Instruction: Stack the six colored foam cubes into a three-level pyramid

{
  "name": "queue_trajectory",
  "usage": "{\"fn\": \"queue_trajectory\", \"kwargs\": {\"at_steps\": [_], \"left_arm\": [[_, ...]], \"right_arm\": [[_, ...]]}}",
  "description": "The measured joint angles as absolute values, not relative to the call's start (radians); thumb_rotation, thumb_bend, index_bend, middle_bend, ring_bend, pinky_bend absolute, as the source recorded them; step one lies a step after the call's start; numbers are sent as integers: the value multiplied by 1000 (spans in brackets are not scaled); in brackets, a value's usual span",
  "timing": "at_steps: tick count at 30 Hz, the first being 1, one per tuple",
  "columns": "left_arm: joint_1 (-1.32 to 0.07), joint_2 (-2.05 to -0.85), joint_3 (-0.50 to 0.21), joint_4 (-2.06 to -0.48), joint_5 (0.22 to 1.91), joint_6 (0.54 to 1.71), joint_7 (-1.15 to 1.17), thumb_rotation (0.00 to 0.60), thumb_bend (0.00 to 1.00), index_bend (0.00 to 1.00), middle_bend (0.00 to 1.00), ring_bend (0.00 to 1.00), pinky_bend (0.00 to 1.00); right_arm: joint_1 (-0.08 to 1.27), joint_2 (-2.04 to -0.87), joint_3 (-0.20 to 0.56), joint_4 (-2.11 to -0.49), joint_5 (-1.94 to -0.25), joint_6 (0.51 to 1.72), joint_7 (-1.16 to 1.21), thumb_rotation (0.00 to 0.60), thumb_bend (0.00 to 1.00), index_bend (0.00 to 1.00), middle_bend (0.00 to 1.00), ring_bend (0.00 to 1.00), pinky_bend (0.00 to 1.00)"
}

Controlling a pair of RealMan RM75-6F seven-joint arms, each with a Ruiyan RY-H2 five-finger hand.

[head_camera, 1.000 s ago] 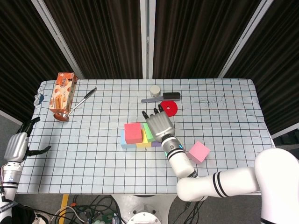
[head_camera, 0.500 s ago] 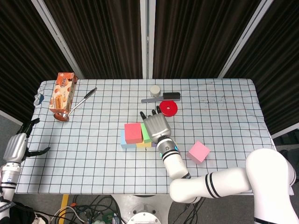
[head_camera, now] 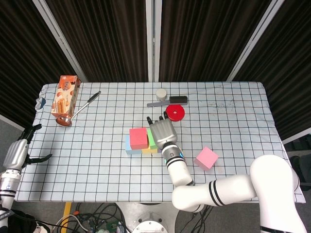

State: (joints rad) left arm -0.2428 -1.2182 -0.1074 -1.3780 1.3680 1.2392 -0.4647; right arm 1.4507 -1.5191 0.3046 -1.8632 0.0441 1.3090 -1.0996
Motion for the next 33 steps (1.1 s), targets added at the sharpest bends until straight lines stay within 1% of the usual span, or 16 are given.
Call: {"fn": "queue_trajectory", "kwargs": {"at_steps": [10,17,33], "left_arm": [[-240,-1217,-107,-1377,1371,1240,-473,600,98,86,113,29,170],[-240,-1216,-105,-1378,1373,1236,-470,600,98,86,112,29,170],[-241,-1215,-104,-1379,1372,1228,-471,600,98,86,113,29,169]], "right_arm": [[1435,-1526,334,-1868,45,1347,-1103,600,205,0,615,174,0],[1424,-1518,368,-1881,71,1363,-1105,600,204,0,641,189,0],[1416,-1529,410,-1860,127,1348,-1135,600,205,0,645,198,0]]}}
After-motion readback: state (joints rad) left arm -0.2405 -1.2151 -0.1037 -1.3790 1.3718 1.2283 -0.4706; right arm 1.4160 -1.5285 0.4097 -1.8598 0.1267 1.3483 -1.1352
